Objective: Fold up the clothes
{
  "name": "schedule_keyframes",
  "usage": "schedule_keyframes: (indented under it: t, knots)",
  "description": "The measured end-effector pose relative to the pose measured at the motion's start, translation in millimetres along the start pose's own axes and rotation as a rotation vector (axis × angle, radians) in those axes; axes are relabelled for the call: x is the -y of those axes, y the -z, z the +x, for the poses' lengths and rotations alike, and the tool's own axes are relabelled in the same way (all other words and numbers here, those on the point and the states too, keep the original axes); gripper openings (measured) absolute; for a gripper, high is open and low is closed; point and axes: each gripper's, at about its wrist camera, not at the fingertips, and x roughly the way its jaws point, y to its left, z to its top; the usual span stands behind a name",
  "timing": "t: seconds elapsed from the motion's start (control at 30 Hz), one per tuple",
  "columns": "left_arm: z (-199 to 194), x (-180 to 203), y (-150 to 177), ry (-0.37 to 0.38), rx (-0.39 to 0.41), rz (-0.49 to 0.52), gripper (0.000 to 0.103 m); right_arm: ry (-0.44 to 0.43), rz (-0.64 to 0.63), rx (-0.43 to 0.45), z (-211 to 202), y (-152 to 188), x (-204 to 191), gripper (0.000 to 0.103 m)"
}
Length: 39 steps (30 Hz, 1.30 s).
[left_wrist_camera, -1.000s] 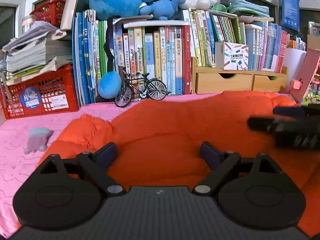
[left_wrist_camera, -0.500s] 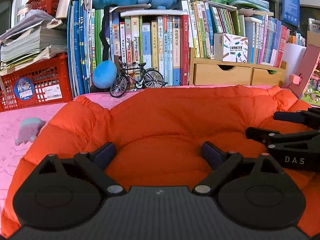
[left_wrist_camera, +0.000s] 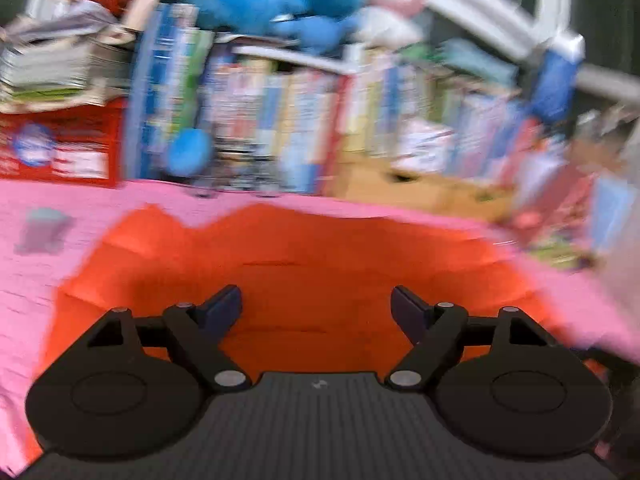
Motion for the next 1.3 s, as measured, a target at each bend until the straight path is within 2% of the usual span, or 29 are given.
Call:
schedule_keyframes:
  t: [0.07, 0.17, 0.3, 0.4, 0.5, 0.57, 0.67, 0.87, 0.97, 1.03, 1.17, 1.23, 1.3]
  knots:
    - [-9, 8, -3, 0.095, -0.025, -0.027, 0.081, -0.006, -0.026, 0.021, -22, 13, -15, 0.047]
    - [-6, 28, 0, 0.101, -0.105, 0.012, 0.081, -0.01, -0.098, 0.043, -32, 24, -41, 0.046]
    - [7, 39, 5, 0.138, -0.214, 0.026, 0.081, -0.042, -0.113, -0.013, -23, 37, -59, 0.043]
    - [25, 45, 6, 0.062, -0.278, 0.071, 0.078, -0.02, -0.1, -0.042, -16, 46, -64, 0.043]
    - [41, 54, 6, 0.013, -0.309, 0.127, 0.078, -0.015, -0.073, -0.058, -11, 51, -63, 0.042]
    - [50, 59, 5, -0.018, -0.321, 0.17, 0.08, -0.022, -0.065, -0.074, -6, 53, -62, 0.033]
    - [64, 63, 0, -0.039, -0.335, 0.207, 0.084, -0.044, -0.028, -0.1, -3, 52, -55, 0.032]
    - [92, 67, -16, -0.073, -0.343, 0.231, 0.084, -0.061, 0.008, -0.118, 1, 51, -49, 0.032]
    - [108, 65, -25, -0.087, -0.331, 0.23, 0.075, -0.07, 0.022, -0.119, 3, 49, -46, 0.032]
    - [115, 61, -32, -0.096, -0.322, 0.188, 0.057, -0.075, 0.032, -0.12, 5, 47, -43, 0.032]
    - [127, 54, -42, -0.11, -0.314, 0.121, 0.049, -0.08, 0.035, -0.119, 5, 47, -41, 0.032]
    - [122, 54, -45, -0.114, -0.321, 0.09, 0.043, -0.085, 0.041, -0.119, 5, 47, -40, 0.032]
    - [110, 60, -41, -0.116, -0.348, 0.096, 0.042, -0.092, 0.05, -0.121, 4, 48, -38, 0.032]
